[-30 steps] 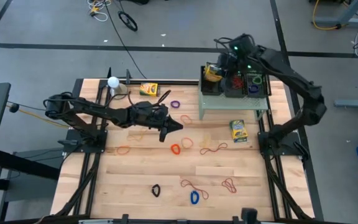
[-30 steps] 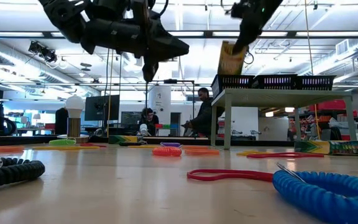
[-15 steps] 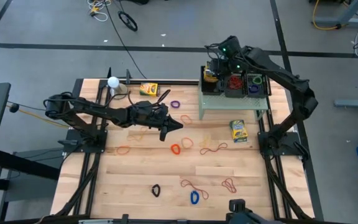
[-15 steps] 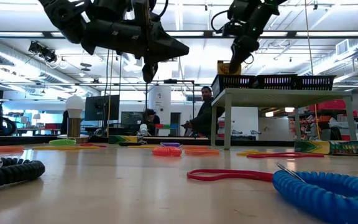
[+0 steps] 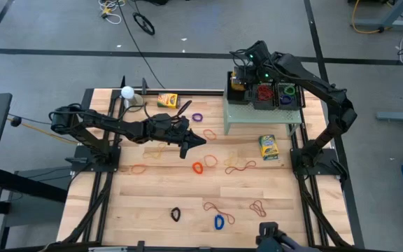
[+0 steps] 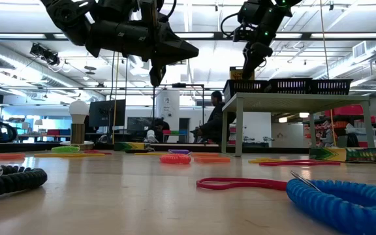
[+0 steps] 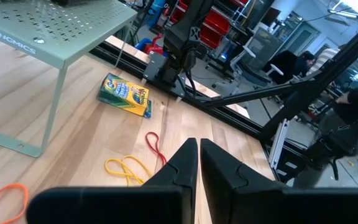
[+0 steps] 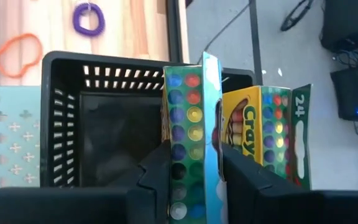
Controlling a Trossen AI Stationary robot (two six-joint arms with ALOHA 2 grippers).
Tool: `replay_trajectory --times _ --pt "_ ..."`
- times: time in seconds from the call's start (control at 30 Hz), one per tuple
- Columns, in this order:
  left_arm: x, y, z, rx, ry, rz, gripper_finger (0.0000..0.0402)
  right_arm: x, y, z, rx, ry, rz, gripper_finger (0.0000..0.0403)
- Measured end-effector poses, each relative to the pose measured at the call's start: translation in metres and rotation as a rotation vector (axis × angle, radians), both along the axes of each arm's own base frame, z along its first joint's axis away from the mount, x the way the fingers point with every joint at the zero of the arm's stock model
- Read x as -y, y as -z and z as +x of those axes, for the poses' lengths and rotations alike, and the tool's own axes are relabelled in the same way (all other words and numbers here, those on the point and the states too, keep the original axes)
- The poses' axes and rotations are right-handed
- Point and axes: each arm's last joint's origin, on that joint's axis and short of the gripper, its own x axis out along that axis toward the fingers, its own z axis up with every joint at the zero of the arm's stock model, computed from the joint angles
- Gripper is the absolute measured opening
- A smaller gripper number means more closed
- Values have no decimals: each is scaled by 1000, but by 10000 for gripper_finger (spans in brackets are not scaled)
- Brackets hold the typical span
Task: Pick & Place Office Desk Supplies
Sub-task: Put the bottom yellow crayon box into the left black basket on the shelf
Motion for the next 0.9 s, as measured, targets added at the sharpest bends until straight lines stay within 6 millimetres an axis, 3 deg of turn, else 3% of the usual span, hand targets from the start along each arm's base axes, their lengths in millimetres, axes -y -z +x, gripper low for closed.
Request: replay_trajectory --times 0.73,0.9 --pt "12 0 1 -1 21 3 23 4 -3 1 11 69 -56 133" --pt "11 0 1 -2 20 0 23 4 -3 1 11 82 -64 153"
